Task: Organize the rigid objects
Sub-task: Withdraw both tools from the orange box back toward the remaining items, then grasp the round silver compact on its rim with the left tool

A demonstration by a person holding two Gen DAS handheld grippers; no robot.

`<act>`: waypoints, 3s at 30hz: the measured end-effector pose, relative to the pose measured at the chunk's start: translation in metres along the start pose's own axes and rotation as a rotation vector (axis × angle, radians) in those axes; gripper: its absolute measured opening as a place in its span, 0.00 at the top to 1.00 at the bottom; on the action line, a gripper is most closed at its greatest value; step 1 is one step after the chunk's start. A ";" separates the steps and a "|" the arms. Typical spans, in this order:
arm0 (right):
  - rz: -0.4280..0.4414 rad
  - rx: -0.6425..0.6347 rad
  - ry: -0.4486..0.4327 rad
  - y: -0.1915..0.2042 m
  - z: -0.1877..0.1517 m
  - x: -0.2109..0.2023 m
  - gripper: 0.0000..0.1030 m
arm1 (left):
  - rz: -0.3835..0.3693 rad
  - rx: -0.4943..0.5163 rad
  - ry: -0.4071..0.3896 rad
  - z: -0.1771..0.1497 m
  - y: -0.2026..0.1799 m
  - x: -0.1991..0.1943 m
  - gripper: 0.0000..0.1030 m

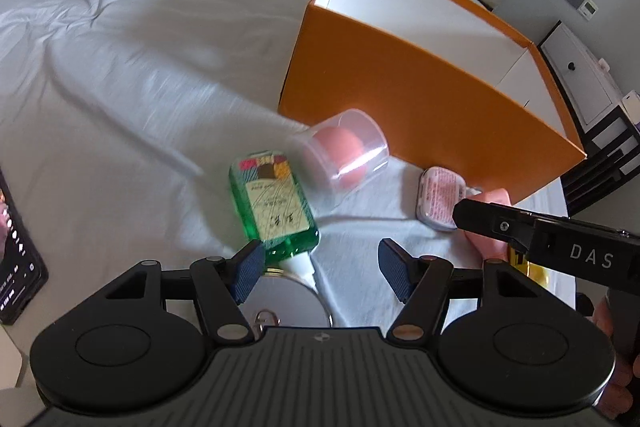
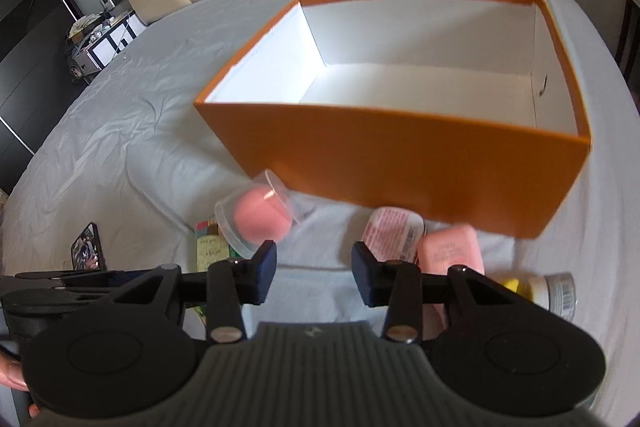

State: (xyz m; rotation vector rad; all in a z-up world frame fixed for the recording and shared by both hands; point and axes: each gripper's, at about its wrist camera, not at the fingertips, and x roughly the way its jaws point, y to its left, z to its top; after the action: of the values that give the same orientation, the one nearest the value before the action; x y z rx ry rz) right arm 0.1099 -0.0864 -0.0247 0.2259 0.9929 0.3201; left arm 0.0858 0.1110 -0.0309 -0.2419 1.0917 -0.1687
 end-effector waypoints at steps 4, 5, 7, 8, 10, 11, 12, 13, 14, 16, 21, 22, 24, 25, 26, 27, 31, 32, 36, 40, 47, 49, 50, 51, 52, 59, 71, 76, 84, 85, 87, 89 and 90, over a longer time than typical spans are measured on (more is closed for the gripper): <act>0.017 0.022 0.061 -0.003 -0.016 0.011 0.59 | 0.016 -0.070 0.038 -0.009 0.018 -0.001 0.24; 0.023 0.025 0.072 -0.002 -0.019 0.014 0.59 | 0.020 -0.084 0.045 -0.010 0.022 -0.001 0.22; 0.036 0.026 0.088 0.000 -0.024 0.018 0.59 | 0.026 -0.112 0.055 -0.012 0.028 -0.001 0.19; 0.042 0.024 0.093 0.002 -0.025 0.019 0.58 | 0.031 -0.128 0.060 -0.013 0.031 -0.001 0.19; 0.052 0.019 0.104 0.005 -0.028 0.023 0.57 | 0.054 -0.162 0.090 -0.016 0.036 0.004 0.18; 0.056 0.016 0.107 0.006 -0.030 0.024 0.56 | 0.066 -0.172 0.104 -0.017 0.038 0.007 0.12; 0.059 0.013 0.110 0.007 -0.031 0.025 0.55 | 0.061 -0.182 0.112 -0.019 0.039 0.010 0.10; 0.060 0.012 0.113 0.007 -0.031 0.026 0.55 | 0.043 -0.195 0.120 -0.020 0.041 0.012 0.09; 0.060 0.012 0.118 0.007 -0.032 0.027 0.55 | 0.020 -0.210 0.129 -0.022 0.043 0.014 0.09; 0.061 0.015 0.125 0.006 -0.033 0.028 0.55 | -0.005 -0.235 0.145 -0.025 0.045 0.019 0.09; 0.054 0.020 0.128 0.003 -0.031 0.030 0.55 | 0.007 -0.228 0.150 -0.025 0.042 0.024 0.13; 0.052 0.022 0.128 0.003 -0.030 0.032 0.55 | 0.014 -0.205 0.145 -0.024 0.038 0.023 0.13; 0.049 0.026 0.128 0.001 -0.030 0.033 0.55 | 0.027 -0.177 0.135 -0.024 0.032 0.020 0.13; 0.049 0.028 0.129 0.001 -0.029 0.033 0.55 | 0.037 -0.170 0.128 -0.024 0.030 0.018 0.24; 0.052 0.029 0.132 0.000 -0.030 0.034 0.55 | 0.047 -0.165 0.113 -0.023 0.029 0.015 0.31; 0.056 0.028 0.136 0.000 -0.031 0.034 0.55 | 0.041 -0.170 0.100 -0.023 0.029 0.012 0.32; 0.068 0.021 0.158 0.004 -0.034 0.040 0.55 | 0.029 -0.194 0.087 -0.019 0.035 0.008 0.46; 0.074 0.018 0.162 0.007 -0.035 0.041 0.55 | 0.030 -0.193 0.083 -0.018 0.035 0.006 0.49; 0.110 0.014 0.169 0.013 -0.035 0.042 0.55 | 0.021 -0.190 0.080 -0.018 0.033 -0.001 0.58; 0.149 0.003 0.192 0.024 -0.038 0.041 0.55 | 0.034 -0.155 0.071 -0.019 0.026 -0.006 0.64; 0.145 0.000 0.240 0.029 -0.048 0.049 0.65 | -0.007 -0.207 0.101 -0.030 0.035 0.003 0.55; 0.142 0.014 0.255 0.027 -0.051 0.054 0.71 | -0.011 -0.242 0.114 -0.031 0.038 0.010 0.49; 0.149 0.024 0.256 0.026 -0.052 0.055 0.70 | -0.014 -0.247 0.113 -0.031 0.039 0.013 0.42; 0.150 0.027 0.258 0.026 -0.052 0.056 0.71 | -0.017 -0.248 0.108 -0.032 0.039 0.015 0.39; 0.146 0.024 0.256 0.027 -0.052 0.056 0.70 | -0.021 -0.252 0.110 -0.033 0.038 0.018 0.35; 0.112 0.005 0.236 0.029 -0.051 0.058 0.71 | -0.074 -0.320 0.147 -0.032 0.049 0.036 0.21; 0.089 -0.019 0.201 0.030 -0.051 0.052 0.73 | -0.095 -0.300 0.075 -0.037 0.045 0.004 0.58; 0.076 0.004 0.207 0.021 -0.048 0.055 0.78 | -0.127 -0.262 0.074 -0.033 0.032 0.002 0.63; 0.090 -0.002 0.203 0.017 -0.045 0.053 0.82 | -0.131 -0.234 0.066 -0.031 0.021 0.006 0.70; 0.092 -0.015 0.190 0.019 -0.042 0.052 0.78 | -0.127 -0.234 0.055 -0.030 0.022 0.001 0.70; 0.102 -0.053 0.166 0.026 -0.037 0.051 0.71 | -0.104 -0.237 0.020 -0.028 0.028 -0.010 0.70; 0.105 -0.110 0.148 0.035 -0.031 0.053 0.65 | -0.055 -0.251 -0.022 -0.024 0.036 -0.017 0.70; 0.102 -0.141 0.139 0.040 -0.029 0.055 0.64 | -0.023 -0.261 -0.046 -0.022 0.041 -0.020 0.70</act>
State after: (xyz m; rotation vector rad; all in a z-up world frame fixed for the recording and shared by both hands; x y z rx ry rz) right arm 0.1066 -0.0277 -0.0695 0.1273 1.0926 0.5025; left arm 0.0583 0.1530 -0.0349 -0.4896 1.0648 -0.0403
